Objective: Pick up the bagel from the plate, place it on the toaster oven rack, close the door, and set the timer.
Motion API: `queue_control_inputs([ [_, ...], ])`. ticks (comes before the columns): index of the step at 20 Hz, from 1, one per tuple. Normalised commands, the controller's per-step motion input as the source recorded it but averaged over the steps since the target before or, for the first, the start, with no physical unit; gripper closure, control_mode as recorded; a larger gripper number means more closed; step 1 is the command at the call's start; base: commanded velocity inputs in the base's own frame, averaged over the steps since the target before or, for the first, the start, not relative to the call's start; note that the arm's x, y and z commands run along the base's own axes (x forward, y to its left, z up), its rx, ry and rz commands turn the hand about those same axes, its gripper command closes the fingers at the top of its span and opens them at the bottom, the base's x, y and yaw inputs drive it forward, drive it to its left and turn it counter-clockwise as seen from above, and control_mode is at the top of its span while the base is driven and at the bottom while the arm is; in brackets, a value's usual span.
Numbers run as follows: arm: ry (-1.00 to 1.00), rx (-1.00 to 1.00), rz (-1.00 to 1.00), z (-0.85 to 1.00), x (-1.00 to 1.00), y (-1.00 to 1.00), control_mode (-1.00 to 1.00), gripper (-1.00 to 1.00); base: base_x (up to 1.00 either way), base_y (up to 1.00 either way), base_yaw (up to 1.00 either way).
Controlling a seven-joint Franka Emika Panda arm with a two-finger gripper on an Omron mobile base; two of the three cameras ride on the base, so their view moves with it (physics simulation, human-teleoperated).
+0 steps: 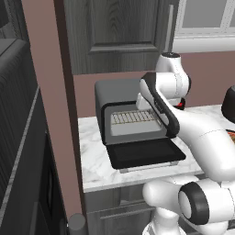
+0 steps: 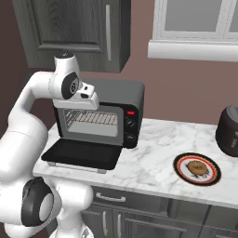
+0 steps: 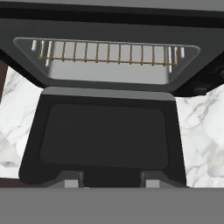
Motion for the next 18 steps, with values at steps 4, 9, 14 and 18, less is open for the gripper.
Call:
queue_control_inputs([
  [4,0.0,0.0,0.0,0.0,-0.07,0.0,-1.0,-1.0,0.0,0.0,0.0],
  [9,-0.04,0.0,0.0,0.0,-0.21,0.0,-1.0,-1.0,0.0,0.0,0.0],
  [14,-0.04,-0.02,0.0,0.0,-0.23,0.0,-1.0,-1.0,0.0,0.0,0.0],
  [18,-0.02,-0.06,0.0,0.0,-0.08,0.03,-1.0,-1.0,0.0,0.0,0.0],
])
